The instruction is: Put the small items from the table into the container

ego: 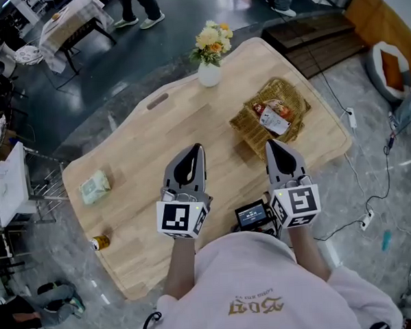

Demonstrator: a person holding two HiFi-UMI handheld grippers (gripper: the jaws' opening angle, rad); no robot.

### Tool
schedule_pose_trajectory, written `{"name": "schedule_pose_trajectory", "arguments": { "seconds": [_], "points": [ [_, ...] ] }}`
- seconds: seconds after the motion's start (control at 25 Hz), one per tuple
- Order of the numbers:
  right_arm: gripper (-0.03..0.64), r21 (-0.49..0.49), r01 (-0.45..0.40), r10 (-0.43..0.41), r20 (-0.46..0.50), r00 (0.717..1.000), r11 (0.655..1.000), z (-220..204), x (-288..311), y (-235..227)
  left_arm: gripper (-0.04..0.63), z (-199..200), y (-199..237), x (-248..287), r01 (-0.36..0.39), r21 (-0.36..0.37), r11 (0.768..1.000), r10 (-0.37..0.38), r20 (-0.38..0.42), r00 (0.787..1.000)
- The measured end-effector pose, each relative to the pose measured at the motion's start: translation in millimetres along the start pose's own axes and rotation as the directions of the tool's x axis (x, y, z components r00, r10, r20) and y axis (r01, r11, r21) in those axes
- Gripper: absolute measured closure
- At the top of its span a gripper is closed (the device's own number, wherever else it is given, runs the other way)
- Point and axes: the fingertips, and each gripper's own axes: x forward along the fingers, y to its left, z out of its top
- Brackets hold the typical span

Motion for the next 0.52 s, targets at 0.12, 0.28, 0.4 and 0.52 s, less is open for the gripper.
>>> {"name": "schedule_pose_trajectory", "arguments": {
  "seconds": [0.12,0.28,0.4,0.52],
  "points": [
    [0.597,-0.001,-0.007,0.007,-0.003,1.0,1.0,0.7,0.1,-0.4,0.591,0.7,-1.1,0.6,0.006,0.001,1.0,-0.006,-0.004,1.0],
    [0.597,-0.003,-0.014,0.014,-0.008,1.0,1.0,-0.4,1.3,-1.5,0.591,1.1,-2.0,1.0,0.005,0.002,1.0,-0.005,-0.004,1.0],
    [0.597,-0.005,-0.017,0.017,-0.009,1.0,1.0,-0.3,3.7,-2.8,0.591,0.8,-0.9,2.2,0.001,0.002,1.0,-0.001,-0.003,1.0],
    [0.597,-0.011,-0.024,0.024,-0.009,1.0,1.0,1.1,7.6,-3.7,0.591,0.8,1.3,4.3,-0.004,0.004,1.0,0.004,-0.001,1.0]
  ]
}}
